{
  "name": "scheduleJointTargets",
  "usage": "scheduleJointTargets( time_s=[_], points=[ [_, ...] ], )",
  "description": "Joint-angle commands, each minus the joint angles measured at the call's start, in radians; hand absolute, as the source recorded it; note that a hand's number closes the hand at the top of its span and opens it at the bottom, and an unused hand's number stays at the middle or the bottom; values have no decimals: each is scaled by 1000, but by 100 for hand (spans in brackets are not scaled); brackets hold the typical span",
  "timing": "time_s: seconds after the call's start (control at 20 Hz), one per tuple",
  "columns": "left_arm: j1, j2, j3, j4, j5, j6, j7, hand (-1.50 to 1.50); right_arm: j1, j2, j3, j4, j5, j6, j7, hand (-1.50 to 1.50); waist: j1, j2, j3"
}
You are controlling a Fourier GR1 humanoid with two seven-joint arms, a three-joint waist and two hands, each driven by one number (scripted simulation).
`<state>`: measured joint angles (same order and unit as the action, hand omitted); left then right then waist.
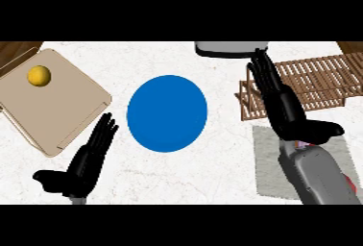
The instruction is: Pick the bell pepper from the placemat and place it in the tiered shelf
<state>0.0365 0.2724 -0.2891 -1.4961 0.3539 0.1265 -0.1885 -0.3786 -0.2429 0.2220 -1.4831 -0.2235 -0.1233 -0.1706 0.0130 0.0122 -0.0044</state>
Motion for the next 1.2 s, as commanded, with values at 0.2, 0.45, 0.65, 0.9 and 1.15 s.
scheduleJointTargets(
  time_s=[0.2, 0.45, 0.65, 0.9, 1.15],
  points=[
    [-41, 82, 106, -23, -64, 106, 11, 0, 12, -177, 292, -156, -36, 572, -123, 150, 47, -30, 12],
    [-92, 111, 164, -40, -64, 185, 120, 0, 146, -413, 262, -169, -159, 902, -307, -150, -26, -10, 12],
    [-92, 104, 141, -65, -90, 209, 144, 0, 118, -595, 180, -182, -191, 1135, -478, -150, -23, -12, 13],
    [-117, 96, 149, -53, -85, 227, 177, 0, 20, -736, 114, -332, -90, 1153, -503, -150, -27, -17, 16],
    [-101, 125, 167, -70, -70, 206, 192, 0, -28, -862, 46, -530, 30, 1076, -527, -150, -37, -31, 17]
  ],
)
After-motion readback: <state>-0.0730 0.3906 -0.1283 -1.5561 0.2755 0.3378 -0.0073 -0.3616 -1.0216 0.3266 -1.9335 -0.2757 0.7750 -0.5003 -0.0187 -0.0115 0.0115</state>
